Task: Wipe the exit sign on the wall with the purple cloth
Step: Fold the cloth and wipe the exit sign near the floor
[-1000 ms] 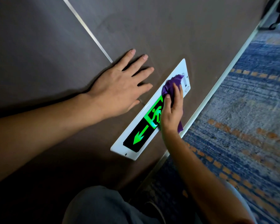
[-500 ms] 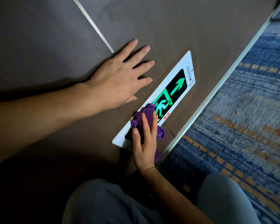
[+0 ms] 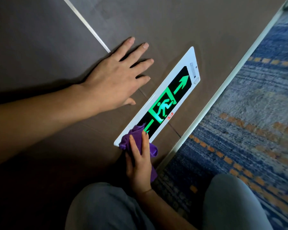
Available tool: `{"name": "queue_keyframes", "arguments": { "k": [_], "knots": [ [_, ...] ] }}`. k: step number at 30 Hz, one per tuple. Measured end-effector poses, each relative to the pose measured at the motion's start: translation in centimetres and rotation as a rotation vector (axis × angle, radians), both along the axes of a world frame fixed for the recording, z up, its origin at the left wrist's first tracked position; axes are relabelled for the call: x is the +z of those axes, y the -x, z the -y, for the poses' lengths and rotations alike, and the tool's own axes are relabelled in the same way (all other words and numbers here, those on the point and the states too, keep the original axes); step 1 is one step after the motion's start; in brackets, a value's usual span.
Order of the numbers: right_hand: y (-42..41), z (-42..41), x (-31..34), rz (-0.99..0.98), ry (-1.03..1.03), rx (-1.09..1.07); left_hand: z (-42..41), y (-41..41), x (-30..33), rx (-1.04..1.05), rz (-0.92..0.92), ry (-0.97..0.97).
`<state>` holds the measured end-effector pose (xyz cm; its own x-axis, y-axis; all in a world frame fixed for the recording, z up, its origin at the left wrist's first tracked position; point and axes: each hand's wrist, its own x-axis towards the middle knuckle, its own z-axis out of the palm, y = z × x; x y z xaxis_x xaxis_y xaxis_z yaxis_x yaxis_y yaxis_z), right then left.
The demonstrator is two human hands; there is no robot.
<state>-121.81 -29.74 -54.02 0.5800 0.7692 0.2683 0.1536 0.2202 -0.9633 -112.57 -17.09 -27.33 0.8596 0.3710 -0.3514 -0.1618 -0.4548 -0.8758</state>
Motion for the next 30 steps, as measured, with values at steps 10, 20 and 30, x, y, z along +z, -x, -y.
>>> {"name": "queue_keyframes", "arguments": {
  "k": [10,20,30],
  "knots": [
    [-5.4,1.3,-1.1,-0.185,0.042,-0.039,0.1,0.0,0.1,0.013,-0.003,-0.009],
    [-22.3,-9.8,3.2,-0.323,0.106,-0.374,-0.3,0.0,0.0,-0.011,0.015,0.027],
    [-23.9,-12.3,3.1,-0.45,0.052,-0.376,-0.4,0.1,-0.5,-0.021,0.082,0.08]
  ]
}}
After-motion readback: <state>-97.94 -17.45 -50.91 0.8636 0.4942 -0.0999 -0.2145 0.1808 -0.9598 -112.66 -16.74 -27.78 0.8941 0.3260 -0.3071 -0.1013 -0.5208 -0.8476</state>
